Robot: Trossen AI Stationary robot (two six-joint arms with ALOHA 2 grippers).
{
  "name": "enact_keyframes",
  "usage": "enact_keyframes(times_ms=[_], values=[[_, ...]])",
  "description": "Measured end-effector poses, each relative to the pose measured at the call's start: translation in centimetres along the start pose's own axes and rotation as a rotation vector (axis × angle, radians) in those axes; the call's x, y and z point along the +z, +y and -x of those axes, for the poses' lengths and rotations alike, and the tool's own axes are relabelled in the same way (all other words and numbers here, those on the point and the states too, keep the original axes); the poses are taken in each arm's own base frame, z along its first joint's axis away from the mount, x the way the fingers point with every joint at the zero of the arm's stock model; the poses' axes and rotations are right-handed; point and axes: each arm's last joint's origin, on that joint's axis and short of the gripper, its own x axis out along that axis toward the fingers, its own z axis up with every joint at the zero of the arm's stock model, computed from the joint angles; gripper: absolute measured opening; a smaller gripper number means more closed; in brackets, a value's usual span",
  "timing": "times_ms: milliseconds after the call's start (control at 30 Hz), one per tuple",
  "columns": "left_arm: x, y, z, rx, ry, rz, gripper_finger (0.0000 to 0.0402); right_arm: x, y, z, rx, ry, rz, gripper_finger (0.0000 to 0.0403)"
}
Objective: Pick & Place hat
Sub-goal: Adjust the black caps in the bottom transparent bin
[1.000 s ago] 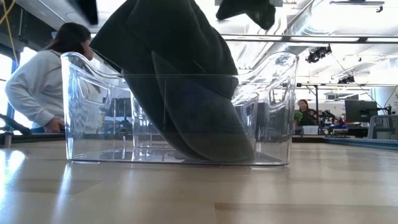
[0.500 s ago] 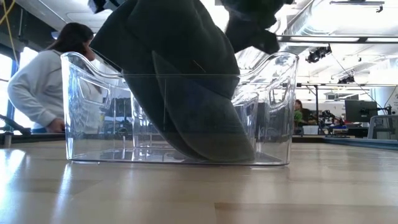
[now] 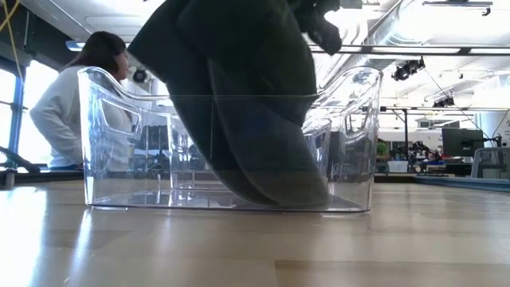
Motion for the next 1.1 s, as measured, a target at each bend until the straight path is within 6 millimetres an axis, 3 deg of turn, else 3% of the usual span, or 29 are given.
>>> enact_keyframes(times_ms=[167,300,467,600,700,900,1100], values=[[-1.2,1.2,0.1,0.086,0.102,0.030,0.0000,0.6,0.2,2.5,0.097,0.036,-0.034,0.0005],[-1.4,1.3,0.1,0.085,0.135,0.011,0.0000,-0.7,0.8,3.4,0.169,0.189,-0.045,0.0004],[-1.4,0.8,-0.7,0.024,0.115,-0.031,0.0000,-3.8,0.8,1.5,-0.016,0.308,-0.067,0.0002],[-1.9,0.5,-1.3,-0.019,0.123,-0.025,0.0000,-4.8,1.1,-0.7,-0.018,0.335,-0.103,0.0001],[-1.8,0.1,-1.2,-0.051,0.114,-0.030,0.0000,-4.6,1.9,-2.0,0.041,0.247,-0.084,0.0002],[-1.3,-0.8,-1.0,-0.132,0.056,-0.062,0.0000,-3.0,3.3,-2.3,0.161,0.059,-0.048,0.0002],[-1.5,-0.8,-0.7,-0.124,0.065,-0.086,0.0000,-2.0,3.1,-0.1,0.182,0.057,0.005,0.0002]])
